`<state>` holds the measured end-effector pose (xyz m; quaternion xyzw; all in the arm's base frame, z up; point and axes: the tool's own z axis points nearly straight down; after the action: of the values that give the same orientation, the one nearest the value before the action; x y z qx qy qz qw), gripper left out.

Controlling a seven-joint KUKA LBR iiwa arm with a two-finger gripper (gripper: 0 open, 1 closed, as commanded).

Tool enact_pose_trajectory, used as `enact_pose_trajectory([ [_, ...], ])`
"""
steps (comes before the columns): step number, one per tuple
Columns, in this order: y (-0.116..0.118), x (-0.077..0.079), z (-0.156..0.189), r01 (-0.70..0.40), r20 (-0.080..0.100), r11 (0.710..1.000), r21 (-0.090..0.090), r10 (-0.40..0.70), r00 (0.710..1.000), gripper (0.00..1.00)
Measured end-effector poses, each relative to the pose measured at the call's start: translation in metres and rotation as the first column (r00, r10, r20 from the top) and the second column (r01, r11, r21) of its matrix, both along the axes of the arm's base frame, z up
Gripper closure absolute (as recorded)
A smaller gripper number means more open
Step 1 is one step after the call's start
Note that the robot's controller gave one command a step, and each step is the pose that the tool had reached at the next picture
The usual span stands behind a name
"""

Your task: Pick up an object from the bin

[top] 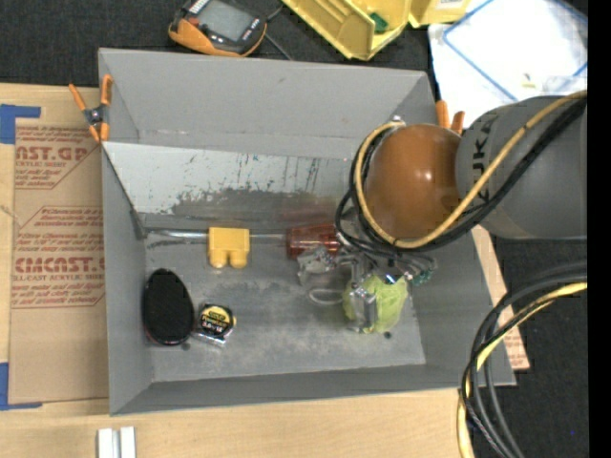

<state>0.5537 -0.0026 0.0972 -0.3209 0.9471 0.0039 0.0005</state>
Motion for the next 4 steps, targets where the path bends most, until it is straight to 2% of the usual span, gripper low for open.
enact_pose_trajectory([
  [1,-0.030,-0.005,-0.019,0.145,0.000,0.989,-0.001,-0.145,0.989,0.00],
  [2,-0.027,0.012,-0.004,0.055,0.003,0.998,0.003,-0.055,0.998,0.00],
  [3,-0.047,-0.006,-0.010,0.164,-0.004,0.987,-0.001,-0.164,0.987,0.00],
  [4,-0.065,-0.015,-0.023,0.080,0.004,0.997,0.004,-0.080,0.997,0.00],
])
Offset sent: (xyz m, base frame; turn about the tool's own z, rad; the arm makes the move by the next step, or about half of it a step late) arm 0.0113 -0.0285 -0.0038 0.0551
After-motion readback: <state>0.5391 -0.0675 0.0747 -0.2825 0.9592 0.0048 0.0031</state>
